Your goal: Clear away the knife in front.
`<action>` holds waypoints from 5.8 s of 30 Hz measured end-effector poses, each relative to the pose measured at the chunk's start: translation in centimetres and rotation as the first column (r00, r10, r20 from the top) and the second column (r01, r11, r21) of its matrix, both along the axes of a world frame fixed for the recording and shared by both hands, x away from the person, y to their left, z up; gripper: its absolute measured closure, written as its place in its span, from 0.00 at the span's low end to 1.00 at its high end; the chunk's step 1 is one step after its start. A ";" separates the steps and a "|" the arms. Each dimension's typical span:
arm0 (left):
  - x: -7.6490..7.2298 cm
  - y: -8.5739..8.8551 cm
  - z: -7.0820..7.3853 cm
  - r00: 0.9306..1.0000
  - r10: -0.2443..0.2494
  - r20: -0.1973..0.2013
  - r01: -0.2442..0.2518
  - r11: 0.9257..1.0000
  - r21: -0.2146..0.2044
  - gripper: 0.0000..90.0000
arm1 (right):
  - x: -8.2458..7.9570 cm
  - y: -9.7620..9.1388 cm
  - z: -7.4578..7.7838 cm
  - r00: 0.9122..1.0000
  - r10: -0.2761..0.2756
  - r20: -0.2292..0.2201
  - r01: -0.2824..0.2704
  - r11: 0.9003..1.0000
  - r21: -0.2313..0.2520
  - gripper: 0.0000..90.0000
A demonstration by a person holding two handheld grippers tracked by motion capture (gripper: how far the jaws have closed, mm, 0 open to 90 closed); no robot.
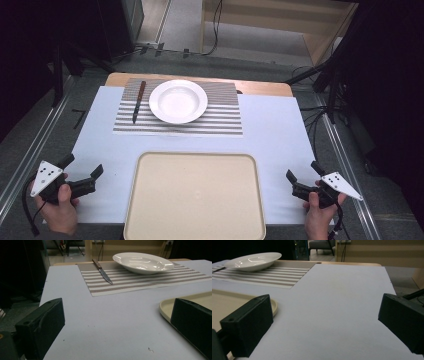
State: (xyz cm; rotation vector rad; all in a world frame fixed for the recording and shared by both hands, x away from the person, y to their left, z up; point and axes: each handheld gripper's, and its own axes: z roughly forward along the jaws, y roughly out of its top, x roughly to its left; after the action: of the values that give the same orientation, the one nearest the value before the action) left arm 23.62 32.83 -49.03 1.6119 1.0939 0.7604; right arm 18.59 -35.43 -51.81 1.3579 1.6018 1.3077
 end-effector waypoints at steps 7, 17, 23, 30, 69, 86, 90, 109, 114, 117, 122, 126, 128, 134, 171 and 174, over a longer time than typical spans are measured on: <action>0.0 -0.5 1.1 1.000 -0.001 -0.003 0.001 1.000 0.019 0.00 | 0.1 0.6 0.0 1.000 0.019 -0.012 -0.019 0.999 -0.037 0.00; 1.1 -1.7 4.2 0.999 -0.021 -0.029 0.021 1.000 0.013 0.00 | -0.1 0.6 -0.1 0.999 0.041 0.001 -0.041 0.999 -0.029 0.00; 2.3 -2.5 6.4 0.999 -0.044 -0.002 0.044 0.998 0.045 0.00 | -0.1 0.7 -0.1 0.999 0.048 -0.004 -0.048 0.998 -0.037 0.00; 4.1 -3.3 8.1 0.998 -0.060 0.010 0.059 0.996 0.062 0.00 | -0.1 0.7 -0.1 0.999 0.050 -0.004 -0.050 0.998 -0.036 0.00; 19.9 -7.3 10.1 0.962 -0.079 -0.262 0.097 0.994 0.057 0.18 | -0.1 0.9 -0.1 0.998 0.065 -0.005 -0.065 0.997 -0.045 0.00; 27.2 -9.1 6.6 0.864 0.007 -0.503 0.047 0.994 0.095 0.57 | 0.0 1.0 -0.2 0.997 0.071 -0.009 -0.071 0.996 -0.050 0.00; 28.2 -9.4 5.8 0.843 0.015 -0.537 0.047 0.994 0.102 0.63 | 0.1 1.1 -0.2 0.998 0.070 -0.012 -0.070 0.996 -0.060 0.00; 32.0 -10.3 1.8 0.808 0.124 -0.576 -0.048 0.988 0.145 0.76 | 0.2 1.4 -0.2 0.997 0.068 -0.021 -0.069 0.994 -0.086 0.00; 32.3 -10.5 1.4 0.819 0.143 -0.556 -0.073 0.987 0.146 0.76 | 0.2 1.6 -0.2 0.997 0.065 -0.028 -0.067 0.993 -0.094 0.00; 32.6 -10.3 1.2 0.811 0.145 -0.567 -0.082 0.987 0.136 0.76 | 0.3 1.7 -0.3 0.997 0.064 -0.032 -0.067 0.992 -0.106 0.00; 32.7 -10.8 0.7 0.812 0.141 -0.567 -0.071 0.987 0.145 0.80 | 0.4 1.7 -0.3 0.997 0.062 -0.037 -0.066 0.992 -0.111 0.00; 32.6 -11.4 0.8 0.804 0.170 -0.570 -0.061 0.977 0.205 0.84 | 0.4 1.7 -0.3 0.997 0.066 -0.039 -0.070 0.991 -0.110 0.00; 32.8 -11.4 1.0 0.797 0.173 -0.579 -0.050 0.974 0.221 0.84 | 0.4 1.7 -0.3 0.997 0.067 -0.038 -0.071 0.991 -0.116 0.00; 32.7 -11.9 1.1 0.797 0.196 -0.571 -0.048 0.964 0.262 0.85 | 0.4 1.7 -0.3 0.997 0.061 -0.039 -0.065 0.991 -0.115 0.00; 25.5 -11.3 6.5 0.843 0.067 -0.534 0.037 0.983 0.182 0.86 | 0.5 1.6 -0.2 0.997 0.070 -0.044 -0.074 0.993 -0.093 0.00; 24.6 -11.3 6.8 0.841 0.047 -0.538 0.056 0.983 0.173 0.86 | 0.5 1.6 -0.2 0.997 0.070 -0.044 -0.074 0.992 -0.098 0.00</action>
State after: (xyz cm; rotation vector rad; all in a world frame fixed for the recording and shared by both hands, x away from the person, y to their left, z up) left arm 48.20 21.55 -42.24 2.0595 1.4485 0.4078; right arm 19.08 -33.83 -52.06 1.2839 1.7343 1.2316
